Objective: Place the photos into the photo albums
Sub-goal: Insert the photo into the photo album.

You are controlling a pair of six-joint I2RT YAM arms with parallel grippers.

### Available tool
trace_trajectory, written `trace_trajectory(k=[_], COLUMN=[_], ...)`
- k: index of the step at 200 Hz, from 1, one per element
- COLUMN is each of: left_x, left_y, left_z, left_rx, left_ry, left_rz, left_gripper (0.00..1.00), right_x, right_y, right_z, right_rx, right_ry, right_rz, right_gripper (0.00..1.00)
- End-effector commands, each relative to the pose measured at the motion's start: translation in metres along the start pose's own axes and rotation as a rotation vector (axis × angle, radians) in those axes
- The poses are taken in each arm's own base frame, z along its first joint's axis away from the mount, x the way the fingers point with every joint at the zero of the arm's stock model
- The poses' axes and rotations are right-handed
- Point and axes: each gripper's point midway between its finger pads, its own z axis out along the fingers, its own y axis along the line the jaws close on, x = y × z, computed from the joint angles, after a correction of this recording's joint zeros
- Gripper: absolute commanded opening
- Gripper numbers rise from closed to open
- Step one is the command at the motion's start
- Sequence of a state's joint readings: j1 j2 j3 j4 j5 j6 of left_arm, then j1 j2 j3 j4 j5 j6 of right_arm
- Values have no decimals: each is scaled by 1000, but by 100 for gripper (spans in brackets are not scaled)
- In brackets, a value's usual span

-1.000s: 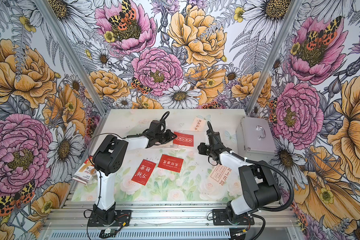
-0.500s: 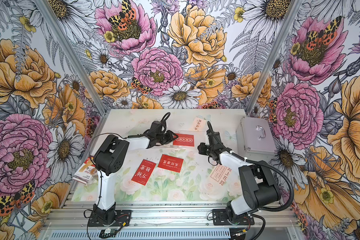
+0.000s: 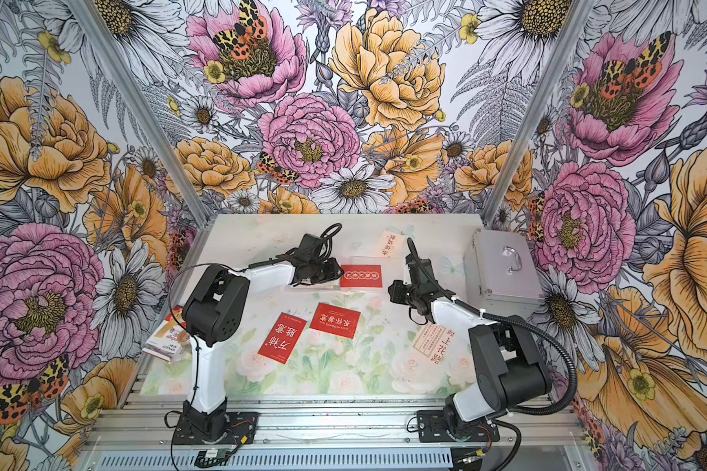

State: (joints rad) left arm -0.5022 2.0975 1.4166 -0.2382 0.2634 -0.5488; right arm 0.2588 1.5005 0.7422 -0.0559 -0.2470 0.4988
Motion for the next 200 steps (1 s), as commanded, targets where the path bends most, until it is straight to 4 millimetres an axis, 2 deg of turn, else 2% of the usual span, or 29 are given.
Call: trace_trajectory(k=[1,56,89,139,200], left_x=[-10,-8,-6,-7,0], left_y=[-7,-2,-4,-7,1], left_z=[-17,-15,-10,-3,0], left_rx=[-28,-49,-40,-39,-88], left_ry=[-28,-9,8,24,40], left_rz=[57,69,70,75,86], left_gripper=[24,19,7,6,3], right_x=[-4,-5,-5,-5,-5], right_y=[4,5,5,4,5], right_z=[-4,-5,-5,-5,-6], right_rx=[-5,-8,-7,-4,-4], right_ry=[-18,-20,-21,-20,-21], right_rz=[-19,-22,-22,-23,-25], right_gripper=[29,29,29,29,29])
